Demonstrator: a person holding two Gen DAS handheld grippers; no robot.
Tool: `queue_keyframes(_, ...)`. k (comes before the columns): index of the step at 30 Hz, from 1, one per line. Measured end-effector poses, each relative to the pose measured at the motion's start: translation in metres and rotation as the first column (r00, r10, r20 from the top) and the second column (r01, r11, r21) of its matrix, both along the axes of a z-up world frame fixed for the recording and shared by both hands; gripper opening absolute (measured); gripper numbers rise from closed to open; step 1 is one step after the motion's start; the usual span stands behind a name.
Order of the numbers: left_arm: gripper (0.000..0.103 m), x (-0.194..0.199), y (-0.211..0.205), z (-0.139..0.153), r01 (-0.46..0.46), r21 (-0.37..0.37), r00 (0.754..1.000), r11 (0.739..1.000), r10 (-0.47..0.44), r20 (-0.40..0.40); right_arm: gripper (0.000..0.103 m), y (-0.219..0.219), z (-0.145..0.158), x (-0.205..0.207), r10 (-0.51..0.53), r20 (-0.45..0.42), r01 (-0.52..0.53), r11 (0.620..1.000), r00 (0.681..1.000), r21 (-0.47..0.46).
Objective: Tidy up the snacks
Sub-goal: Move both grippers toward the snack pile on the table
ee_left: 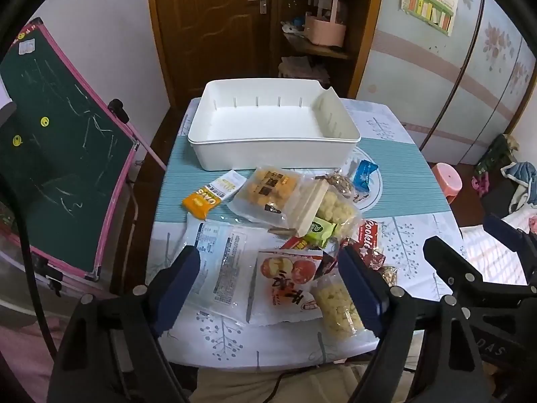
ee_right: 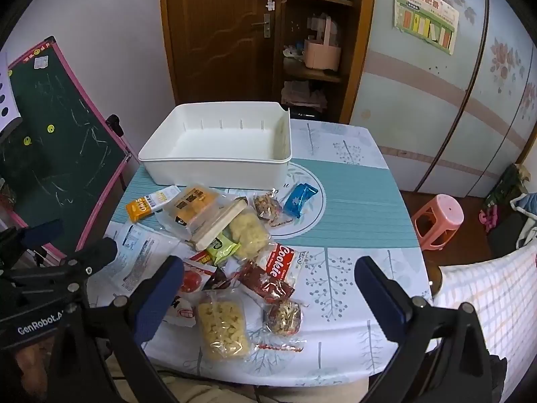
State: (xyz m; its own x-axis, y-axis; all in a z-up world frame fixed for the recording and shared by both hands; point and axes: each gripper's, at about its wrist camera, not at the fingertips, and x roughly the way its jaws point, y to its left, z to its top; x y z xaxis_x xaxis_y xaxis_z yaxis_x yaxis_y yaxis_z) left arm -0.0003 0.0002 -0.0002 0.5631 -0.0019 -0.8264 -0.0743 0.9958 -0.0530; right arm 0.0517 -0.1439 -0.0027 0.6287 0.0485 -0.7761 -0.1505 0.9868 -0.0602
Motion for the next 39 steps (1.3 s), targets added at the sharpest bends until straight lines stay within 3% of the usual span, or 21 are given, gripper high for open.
queue_keyframes(10, 0.083, 0.004, -0.003, -0.003, 0.001, -0.051, 1.000, 0.999, -0.001, -0.011, 0.102, -0.002, 0.001, 0.000, -0.004, -0.006, 0.004, 1.000, 1.000, 0.027)
queue_keyframes(21, 0.083, -0.004, 0.001, -0.004, 0.000, -0.013, 1.000, 1.000, 0.000, -0.014, 0.102, 0.001, 0.000, -0.004, 0.004, -0.015, -0.004, 1.000, 1.000, 0.023)
queue_keyframes(24, 0.083, -0.002, 0.003, -0.002, 0.003, -0.046, 1.000, 0.999, -0.002, 0.011, 0.102, 0.001, 0.000, -0.006, 0.006, -0.014, -0.006, 1.000, 1.000, 0.026)
queue_keyframes(29, 0.083, -0.002, 0.004, -0.001, 0.003, -0.012, 1.000, 1.000, -0.003, -0.030, 0.102, 0.004, -0.001, -0.012, 0.013, -0.016, -0.013, 1.000, 1.000, 0.026)
queue_keyframes(34, 0.084, -0.011, 0.011, -0.003, 0.015, -0.028, 1.000, 1.000, -0.015, -0.002, 0.102, 0.008, -0.003, -0.016, 0.040, -0.028, -0.039, 0.999, 0.999, 0.034)
queue_keyframes(39, 0.084, -0.017, 0.021, -0.005, -0.005, 0.023, 0.999, 1.000, 0.003, 0.050, 0.102, 0.010, -0.005, -0.017, 0.057, -0.034, -0.056, 0.998, 0.998, 0.040)
